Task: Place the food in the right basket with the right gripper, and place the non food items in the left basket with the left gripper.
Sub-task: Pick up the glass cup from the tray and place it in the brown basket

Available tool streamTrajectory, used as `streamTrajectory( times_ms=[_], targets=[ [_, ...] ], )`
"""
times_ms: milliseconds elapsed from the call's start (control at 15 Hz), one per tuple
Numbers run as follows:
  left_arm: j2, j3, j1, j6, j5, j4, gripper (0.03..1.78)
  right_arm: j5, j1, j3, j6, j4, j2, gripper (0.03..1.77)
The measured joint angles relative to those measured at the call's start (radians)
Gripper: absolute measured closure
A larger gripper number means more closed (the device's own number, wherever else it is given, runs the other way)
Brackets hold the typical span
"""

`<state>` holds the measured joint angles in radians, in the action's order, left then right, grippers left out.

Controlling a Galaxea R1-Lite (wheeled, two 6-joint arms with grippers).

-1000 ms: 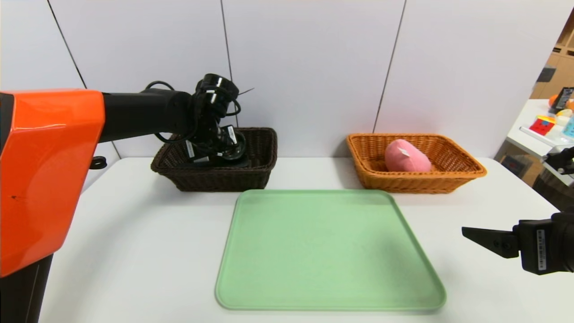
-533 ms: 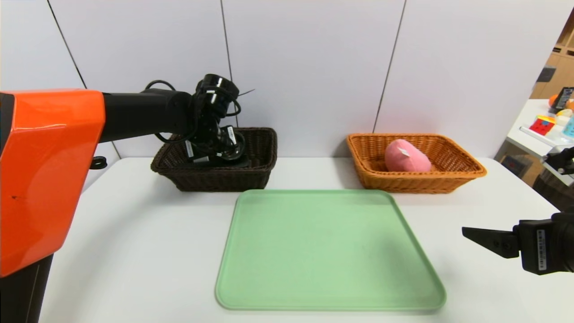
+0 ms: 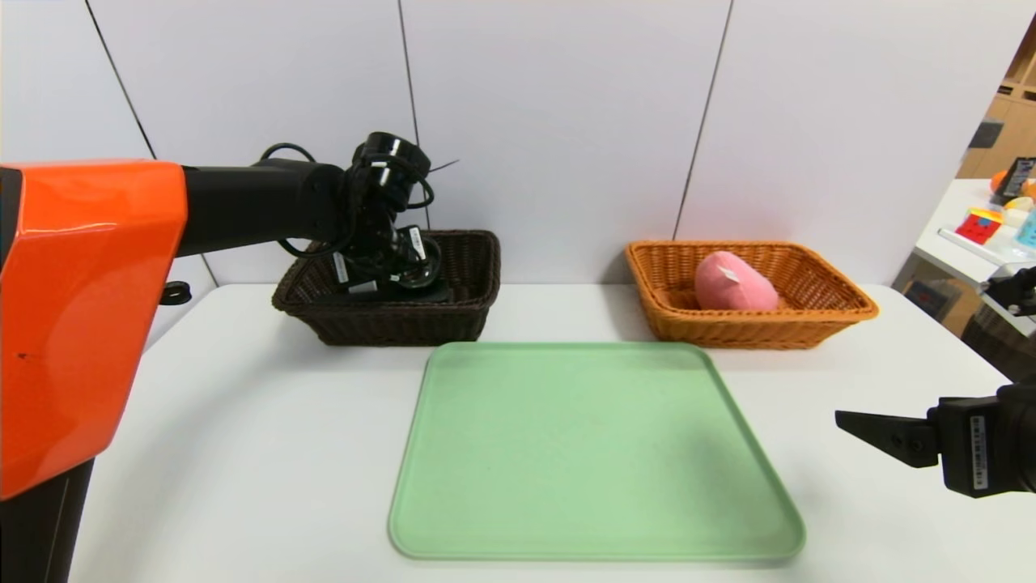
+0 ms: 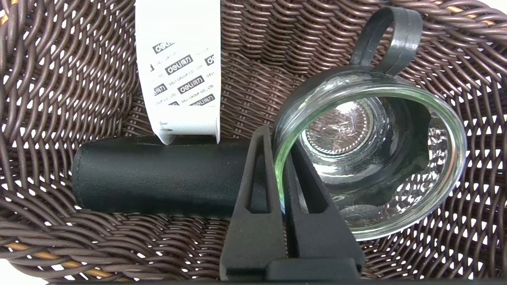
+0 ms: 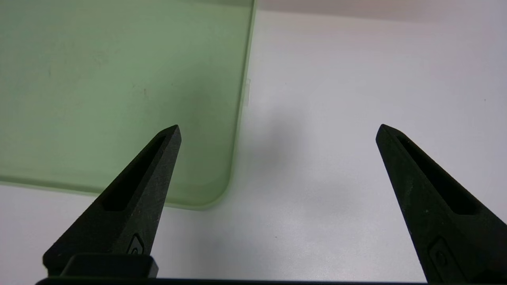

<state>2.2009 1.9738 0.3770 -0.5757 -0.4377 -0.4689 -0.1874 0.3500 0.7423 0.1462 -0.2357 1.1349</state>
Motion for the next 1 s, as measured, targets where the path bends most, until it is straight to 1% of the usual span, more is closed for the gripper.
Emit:
streamTrajectory(
  times_ms=[1000],
  targets=[
    [-0.004,0.000,0.000,-0.007,-0.003,-0.002,1.72,-0.005,0.006,0.000,0.000,-0.004,-0.006,0.10]
  ],
)
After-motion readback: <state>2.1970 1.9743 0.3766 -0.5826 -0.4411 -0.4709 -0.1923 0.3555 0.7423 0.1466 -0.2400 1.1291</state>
